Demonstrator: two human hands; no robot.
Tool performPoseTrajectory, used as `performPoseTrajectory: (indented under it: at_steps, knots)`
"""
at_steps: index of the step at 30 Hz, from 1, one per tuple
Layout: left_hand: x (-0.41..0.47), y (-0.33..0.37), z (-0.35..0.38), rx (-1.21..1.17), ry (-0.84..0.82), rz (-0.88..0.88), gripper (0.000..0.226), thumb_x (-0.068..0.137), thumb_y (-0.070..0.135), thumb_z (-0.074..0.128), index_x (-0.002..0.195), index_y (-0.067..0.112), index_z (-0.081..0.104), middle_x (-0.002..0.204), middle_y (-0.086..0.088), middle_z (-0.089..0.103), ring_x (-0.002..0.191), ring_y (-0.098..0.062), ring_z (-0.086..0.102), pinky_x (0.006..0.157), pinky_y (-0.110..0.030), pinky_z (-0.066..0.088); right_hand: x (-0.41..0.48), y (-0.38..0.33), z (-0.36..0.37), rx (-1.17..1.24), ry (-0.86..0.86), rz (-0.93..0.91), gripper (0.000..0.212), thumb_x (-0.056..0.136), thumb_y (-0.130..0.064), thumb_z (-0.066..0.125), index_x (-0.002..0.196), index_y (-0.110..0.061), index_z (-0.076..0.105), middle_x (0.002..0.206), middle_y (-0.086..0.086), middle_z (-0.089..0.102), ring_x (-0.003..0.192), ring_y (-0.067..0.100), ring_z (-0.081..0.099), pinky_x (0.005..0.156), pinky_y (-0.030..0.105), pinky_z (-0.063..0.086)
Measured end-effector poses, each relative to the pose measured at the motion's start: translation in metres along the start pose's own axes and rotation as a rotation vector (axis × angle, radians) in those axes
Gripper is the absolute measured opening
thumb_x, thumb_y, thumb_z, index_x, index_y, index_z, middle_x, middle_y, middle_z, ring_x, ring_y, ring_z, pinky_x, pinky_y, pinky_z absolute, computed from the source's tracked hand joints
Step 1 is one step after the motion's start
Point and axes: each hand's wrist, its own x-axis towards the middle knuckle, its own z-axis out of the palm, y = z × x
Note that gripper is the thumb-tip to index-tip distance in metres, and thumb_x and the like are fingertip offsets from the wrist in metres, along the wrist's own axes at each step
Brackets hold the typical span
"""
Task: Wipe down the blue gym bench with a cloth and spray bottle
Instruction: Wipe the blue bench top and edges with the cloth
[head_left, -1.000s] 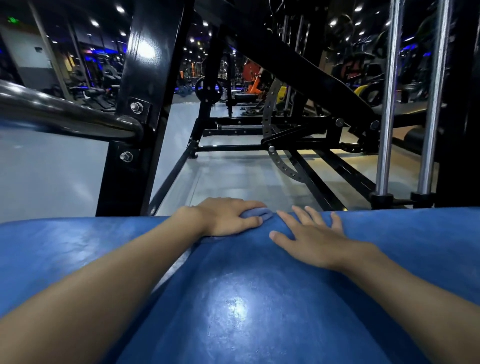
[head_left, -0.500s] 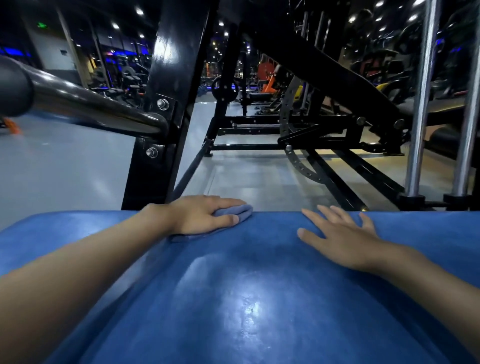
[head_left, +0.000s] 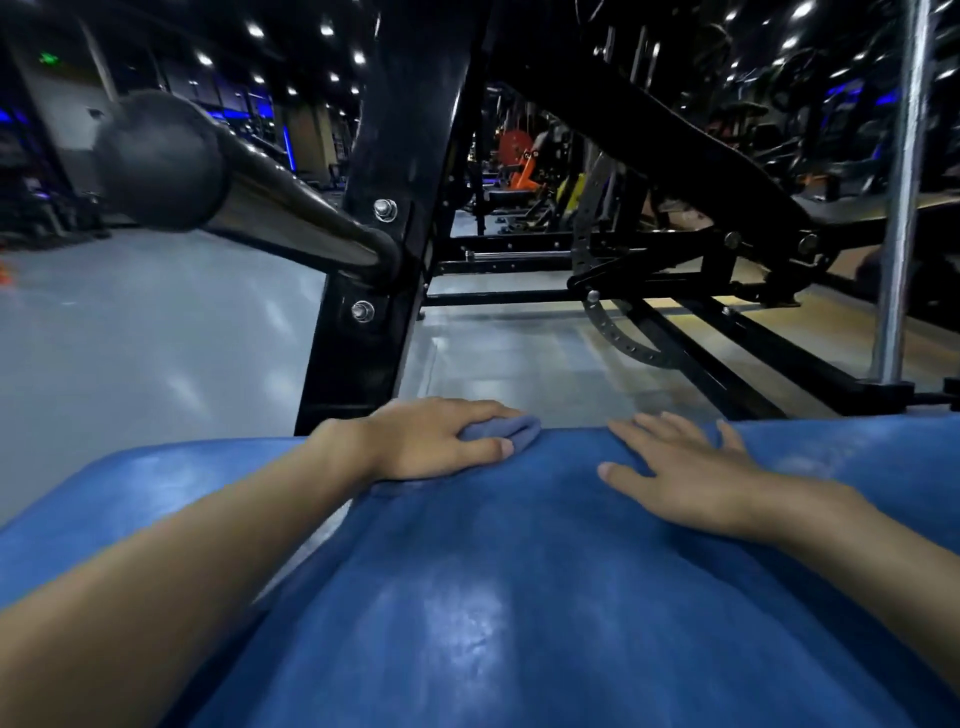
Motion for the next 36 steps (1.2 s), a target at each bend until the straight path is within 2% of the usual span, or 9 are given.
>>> performPoseTrajectory:
  at_steps: [3,8,11,15,18,22,29,32,36]
  knots:
    - [-0.025,-0.03,-0.007,0.027,0.016,-0.07,0.044,0.091,0.072,0.038,0.133,0.068,0.029,0.137,0.03,0.052,0.125,-0.004,0.05,0.108,-0.039,0.037,-0.001,-0.02,0.0,0.009,0.001,-0.021,0.064,0.095,-0.061,0.022,0.152,-0.035,0.01,0.163,-0.008,0.003,0.149,0.016,-0.009,0.117,0.055,-0.007]
    - [-0.005,-0.004,0.001,0.075,-0.008,-0.008,0.039,0.091,0.068,0.038,0.127,0.052,0.044,0.127,0.02,0.06,0.116,-0.01,0.056,0.102,-0.04,0.04,0.0,-0.05,0.011,-0.016,0.012,-0.102,0.066,0.092,-0.067,0.017,0.151,-0.042,0.004,0.163,-0.008,0.001,0.149,0.018,-0.008,0.117,0.053,-0.009]
    - [-0.004,-0.008,0.001,0.016,0.014,-0.001,0.04,0.092,0.069,0.037,0.13,0.058,0.042,0.128,0.026,0.058,0.117,-0.004,0.053,0.098,-0.032,0.038,-0.001,-0.048,0.007,-0.001,-0.001,-0.073,0.063,0.093,-0.065,0.021,0.15,-0.043,0.008,0.162,-0.009,0.005,0.149,0.015,-0.006,0.117,0.053,-0.007]
    - [-0.034,-0.044,-0.009,0.04,0.02,-0.05,0.04,0.091,0.071,0.037,0.131,0.065,0.037,0.128,0.029,0.057,0.117,-0.003,0.053,0.099,-0.033,0.038,0.002,-0.069,0.004,0.046,0.046,-0.121,0.056,0.096,-0.052,0.031,0.148,-0.034,0.021,0.16,-0.008,0.015,0.148,0.012,-0.001,0.118,0.052,-0.005]
    - [-0.055,-0.077,-0.016,0.029,0.048,-0.126,0.04,0.089,0.073,0.037,0.128,0.066,0.038,0.122,0.026,0.061,0.114,-0.008,0.057,0.101,-0.036,0.042,-0.002,-0.093,0.005,0.055,0.017,-0.213,0.059,0.097,-0.056,0.027,0.151,-0.034,0.016,0.161,-0.006,0.012,0.148,0.014,0.001,0.119,0.049,-0.006]
    - [-0.052,-0.068,-0.014,0.092,0.064,-0.151,0.039,0.092,0.069,0.035,0.129,0.057,0.043,0.12,0.017,0.064,0.112,-0.014,0.057,0.091,-0.032,0.039,0.001,-0.114,0.004,0.049,0.006,-0.222,0.063,0.094,-0.064,0.022,0.149,-0.034,0.02,0.156,-0.002,0.022,0.146,0.02,0.011,0.118,0.052,-0.001]
    - [-0.061,-0.089,-0.015,0.017,0.065,-0.161,0.044,0.086,0.077,0.033,0.128,0.065,0.041,0.12,0.02,0.063,0.11,-0.012,0.057,0.099,-0.036,0.043,0.012,-0.154,0.009,-0.007,0.001,-0.28,0.067,0.089,-0.07,0.019,0.141,-0.029,0.028,0.144,-0.003,0.033,0.141,0.02,0.022,0.115,0.053,0.01]
    - [-0.078,-0.114,-0.022,0.042,0.049,-0.225,0.053,0.081,0.082,0.025,0.129,0.064,0.038,0.127,0.019,0.061,0.116,-0.014,0.055,0.102,-0.042,0.041,0.016,-0.182,0.012,-0.011,0.003,-0.335,0.07,0.088,-0.071,0.02,0.144,-0.029,0.026,0.147,-0.002,0.032,0.142,0.019,0.019,0.116,0.052,0.009]
    - [-0.11,-0.145,-0.03,0.02,0.08,-0.31,0.047,0.087,0.077,0.028,0.132,0.065,0.036,0.133,0.019,0.059,0.12,-0.013,0.054,0.103,-0.039,0.039,0.02,-0.221,0.018,-0.04,-0.001,-0.422,0.071,0.088,-0.072,0.019,0.146,-0.03,0.021,0.154,0.004,0.023,0.145,0.02,0.012,0.116,0.051,0.006]
